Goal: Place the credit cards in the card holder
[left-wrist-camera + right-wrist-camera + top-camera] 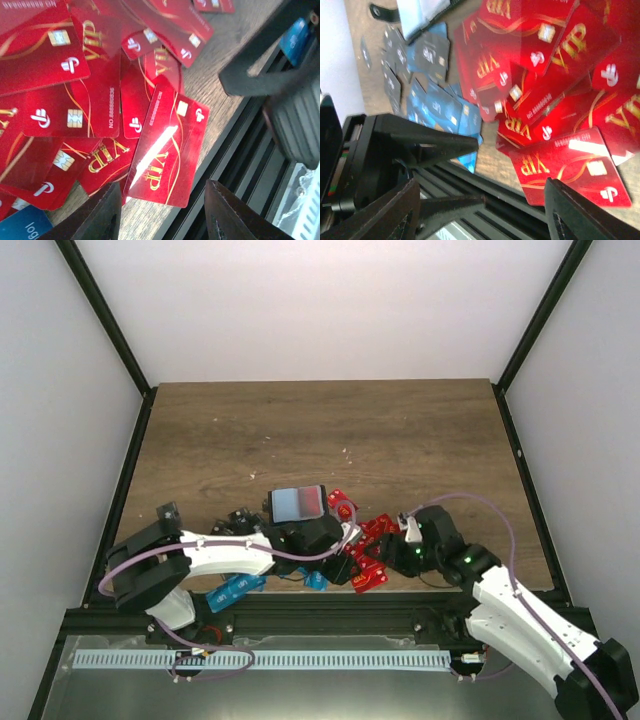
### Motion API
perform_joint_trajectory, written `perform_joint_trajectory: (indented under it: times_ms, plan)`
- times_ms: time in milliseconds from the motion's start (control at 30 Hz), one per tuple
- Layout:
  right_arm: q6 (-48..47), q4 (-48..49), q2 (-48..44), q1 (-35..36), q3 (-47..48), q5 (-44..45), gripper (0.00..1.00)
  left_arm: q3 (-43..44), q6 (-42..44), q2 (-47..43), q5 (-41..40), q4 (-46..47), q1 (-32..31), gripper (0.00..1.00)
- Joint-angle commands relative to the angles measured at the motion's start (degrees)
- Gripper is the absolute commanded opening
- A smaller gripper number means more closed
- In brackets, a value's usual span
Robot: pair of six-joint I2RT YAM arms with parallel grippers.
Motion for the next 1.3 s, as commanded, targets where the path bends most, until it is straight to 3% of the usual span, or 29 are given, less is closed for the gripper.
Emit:
perform_joint_trajectory:
  times_ms: [0, 267, 867, 1100, 1267]
  plan:
    - [9.1, -0.3, -3.6, 4.2, -4.0, 1.7, 0.70, 1.4, 0.6, 2.8, 0.2, 0.4, -1.1, 0.48]
    - [16.7, 1.4, -8.3, 9.0, -10.5, 3.5, 0.73, 1.0, 1.4, 6.3, 1.9, 2.7, -1.5, 0.48]
    - [20.5, 13.5, -4.2, 10.3, -17.7, 3.2, 0.70, 2.2, 1.4, 10.6, 3.4, 4.1, -3.0, 0.47]
    - [20.0, 12.3, -3.0, 10.3, -17.5, 2.6, 0.67, 1.8, 1.1, 11.7, 6.4, 6.1, -4.7, 0.46]
    - [18.0, 5.1, -4.0, 10.3, -15.0, 2.1, 0.63, 0.5, -0.2, 11.5, 8.1, 9.2, -5.6, 0.45]
